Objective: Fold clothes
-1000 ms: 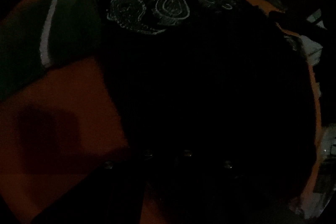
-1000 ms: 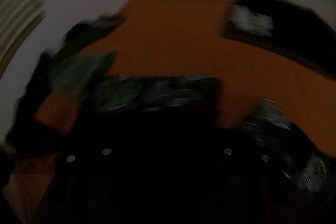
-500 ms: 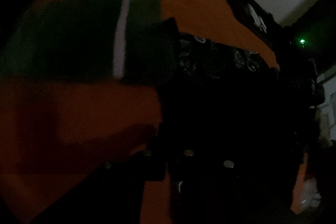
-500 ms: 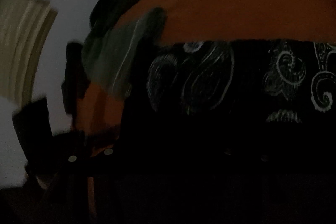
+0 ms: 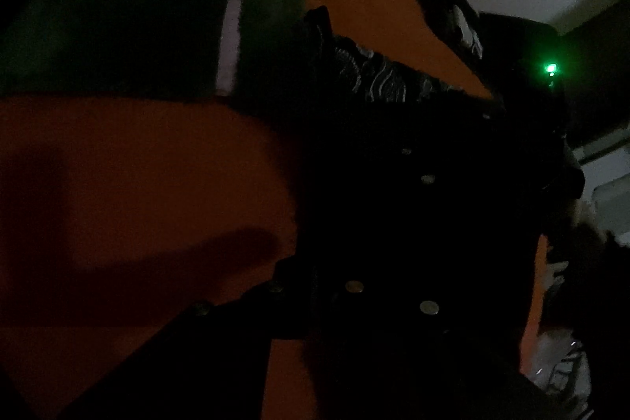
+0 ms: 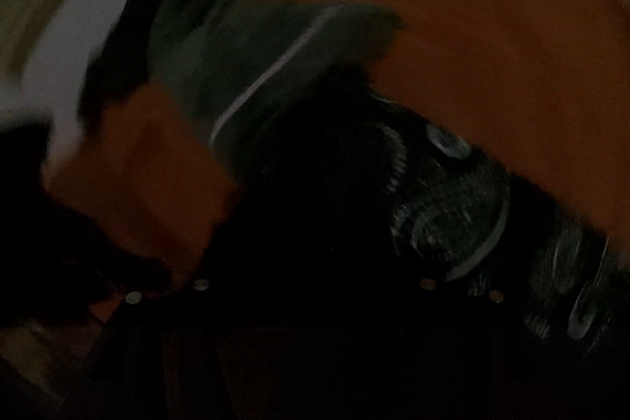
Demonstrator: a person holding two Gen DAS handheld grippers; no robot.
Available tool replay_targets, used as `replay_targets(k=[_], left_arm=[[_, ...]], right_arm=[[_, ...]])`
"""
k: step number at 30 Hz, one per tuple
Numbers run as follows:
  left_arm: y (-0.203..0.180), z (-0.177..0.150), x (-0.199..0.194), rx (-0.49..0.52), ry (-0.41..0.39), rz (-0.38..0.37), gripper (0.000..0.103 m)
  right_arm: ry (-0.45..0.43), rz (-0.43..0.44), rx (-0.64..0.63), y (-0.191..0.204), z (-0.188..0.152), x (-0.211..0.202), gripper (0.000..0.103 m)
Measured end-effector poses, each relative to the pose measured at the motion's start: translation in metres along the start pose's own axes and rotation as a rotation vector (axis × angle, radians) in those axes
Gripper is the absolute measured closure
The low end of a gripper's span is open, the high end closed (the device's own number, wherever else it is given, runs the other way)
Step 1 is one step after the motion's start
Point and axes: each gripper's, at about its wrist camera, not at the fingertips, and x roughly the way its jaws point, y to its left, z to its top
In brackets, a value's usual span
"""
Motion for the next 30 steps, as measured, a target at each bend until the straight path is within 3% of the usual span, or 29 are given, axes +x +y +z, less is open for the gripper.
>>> replay_targets(k=[1, 3, 4, 11, 13, 16, 18, 20, 21, 23, 25, 28, 29, 30], left_arm=[[0.001, -0.001, -0.001, -0.002, 0.0, 0.001, 0.1], [0.004, -0.002, -0.003, -0.007, -0.001, 0.002, 0.1], [0.005, -0.003, -0.005, -0.009, -0.001, 0.003, 0.1], [0.014, -0.007, -0.013, -0.024, -0.002, 0.008, 0.1], [0.017, -0.008, -0.015, -0.029, -0.003, 0.01, 0.1], [0.014, -0.007, -0.015, -0.035, 0.0, 0.003, 0.1], [0.005, -0.003, -0.01, -0.022, -0.007, -0.002, 0.1], [-0.002, -0.004, -0.01, -0.002, -0.003, 0.002, 0.1], [-0.006, -0.005, -0.009, 0.004, 0.0, 0.008, 0.1], [-0.016, -0.01, -0.009, 0.035, 0.002, 0.022, 0.1], [-0.029, -0.018, -0.006, 0.076, 0.012, 0.022, 0.1], [-0.051, -0.032, 0.003, 0.141, 0.036, 0.022, 0.1], [-0.059, -0.041, 0.01, 0.183, 0.045, 0.076, 0.1], [-0.067, -0.05, 0.021, 0.25, 0.047, 0.195, 0.1]], right_arm=[[0.012, -0.031, -0.056, 0.008, 0.0, 0.005, 0.05], [-0.003, -0.094, -0.1, 0.013, -0.002, 0.009, 0.089], [-0.029, -0.097, -0.084, 0.011, -0.001, 0.005, 0.101], [-0.205, -0.033, 0.064, -0.003, 0.009, -0.032, 0.102], [-0.233, -0.059, 0.067, -0.009, 0.012, -0.036, 0.102], [-0.208, -0.06, 0.085, -0.011, 0.023, -0.019, 0.102], [-0.196, -0.032, 0.124, -0.011, 0.025, -0.011, 0.098], [-0.169, 0.009, 0.175, -0.012, 0.027, -0.004, 0.056], [-0.173, 0.01, 0.193, -0.011, 0.023, -0.006, 0.044], [-0.187, 0.005, 0.225, -0.009, 0.015, -0.014, 0.04], [-0.218, -0.104, 0.276, -0.014, -0.004, -0.041, 0.04], [-0.26, -0.167, 0.42, -0.016, -0.053, -0.097, 0.04], [-0.281, -0.173, 0.488, -0.012, -0.079, -0.115, 0.04], [-0.3, -0.168, 0.549, -0.009, -0.108, -0.13, 0.04]])
